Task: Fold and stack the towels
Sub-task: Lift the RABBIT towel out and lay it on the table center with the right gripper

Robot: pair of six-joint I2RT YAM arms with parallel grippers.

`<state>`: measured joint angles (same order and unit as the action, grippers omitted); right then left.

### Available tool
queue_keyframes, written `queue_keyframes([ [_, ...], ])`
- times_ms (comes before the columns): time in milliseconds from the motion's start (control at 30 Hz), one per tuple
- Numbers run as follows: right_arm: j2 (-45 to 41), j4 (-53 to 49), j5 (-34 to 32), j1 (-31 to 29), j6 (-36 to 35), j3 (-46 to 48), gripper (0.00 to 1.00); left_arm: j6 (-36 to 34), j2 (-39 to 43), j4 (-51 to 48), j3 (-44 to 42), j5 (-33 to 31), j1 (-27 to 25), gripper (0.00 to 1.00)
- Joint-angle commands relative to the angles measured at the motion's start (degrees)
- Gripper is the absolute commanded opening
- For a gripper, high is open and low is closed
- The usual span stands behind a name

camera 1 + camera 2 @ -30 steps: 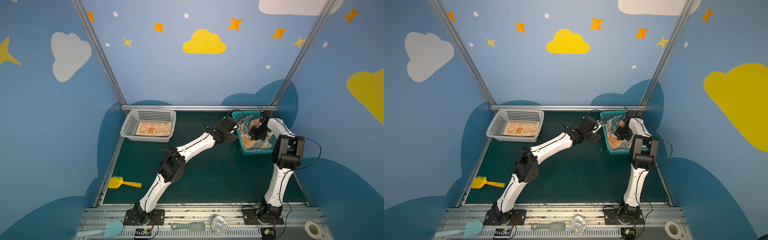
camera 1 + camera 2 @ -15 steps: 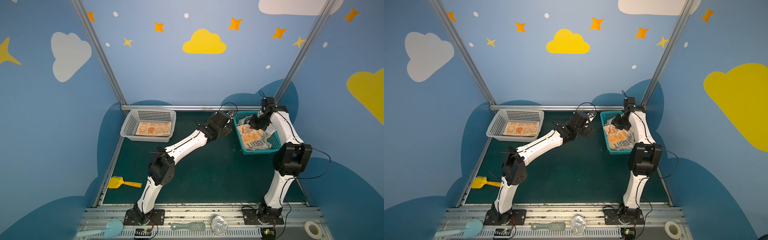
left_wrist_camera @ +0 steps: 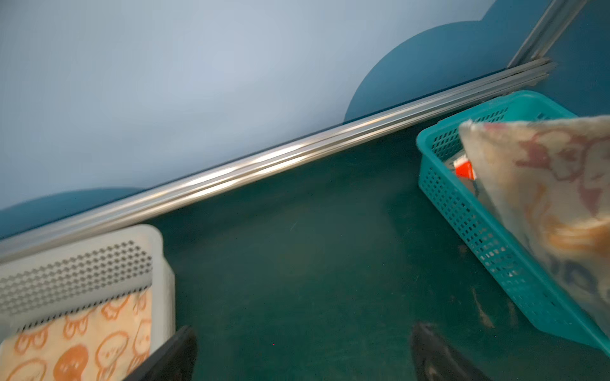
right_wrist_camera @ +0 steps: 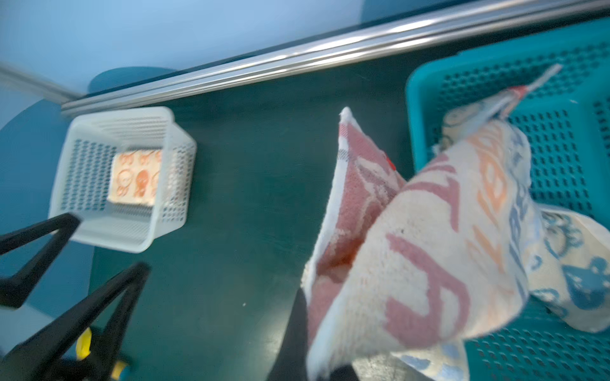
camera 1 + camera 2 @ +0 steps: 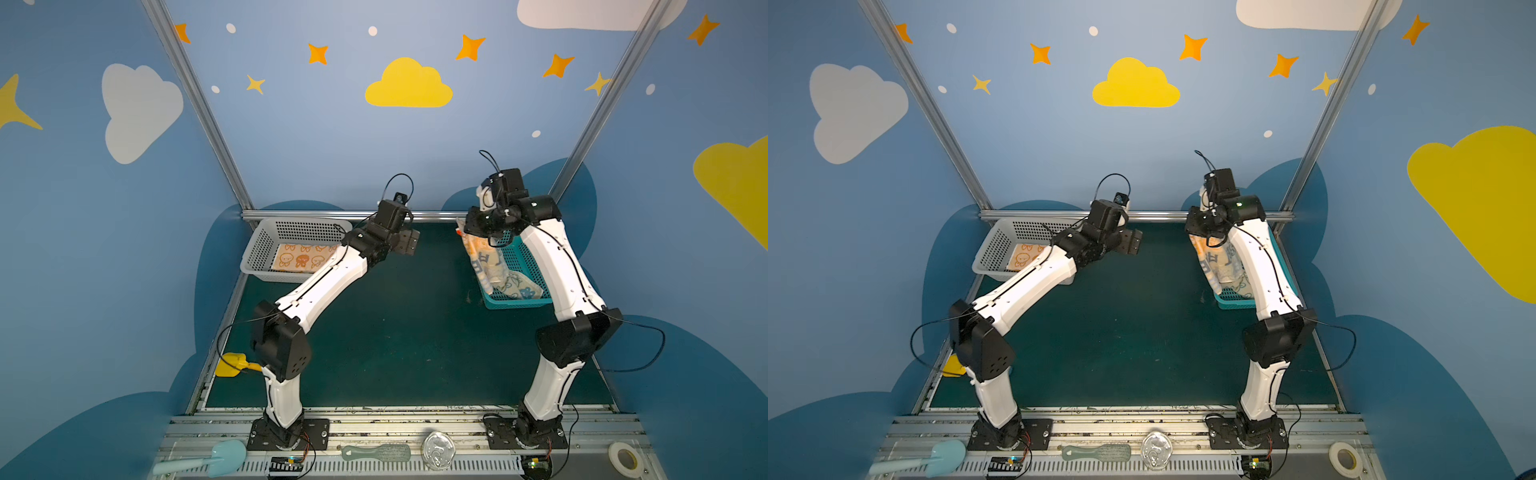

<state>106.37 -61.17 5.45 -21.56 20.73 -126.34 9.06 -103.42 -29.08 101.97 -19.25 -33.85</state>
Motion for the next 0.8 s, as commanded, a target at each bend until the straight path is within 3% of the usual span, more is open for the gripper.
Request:
queue_keyframes([
  [0, -1.9, 3.5, -0.5, -4.2, -0.8, -4.9, 0.00, 3.9, 6.5, 1.4, -6.2, -0.4, 0.4, 1.00],
  [100, 0.0, 2.3, 1.0, -6.4, -0.4, -8.3, 0.00, 4.8, 12.2, 3.1, -13.1, -0.9, 1.4, 1.00],
  [233, 2.0, 4.1, 3.8, -7.0, 0.7, -6.0, 0.00, 5.7, 17.3, 4.9, -20.0, -2.0, 1.8, 1.00],
  [533, 12.9, 6.6, 7.3, -4.8, 2.8, 4.7, 0.00, 8.8, 18.9, 2.8, -25.6, -0.1, 2.3, 1.00],
  [700, 20.5, -0.6, 8.4, -2.2, 5.6, 4.5, 0.00, 10.0, 19.2, 2.9, -27.9, 1.5, 2.3, 1.00],
  [767, 22.0, -4.1, 9.6, -1.6, 4.4, 3.3, 0.17, 11.1, 18.8, 3.1, -28.9, 3.6, 2.3, 1.00],
])
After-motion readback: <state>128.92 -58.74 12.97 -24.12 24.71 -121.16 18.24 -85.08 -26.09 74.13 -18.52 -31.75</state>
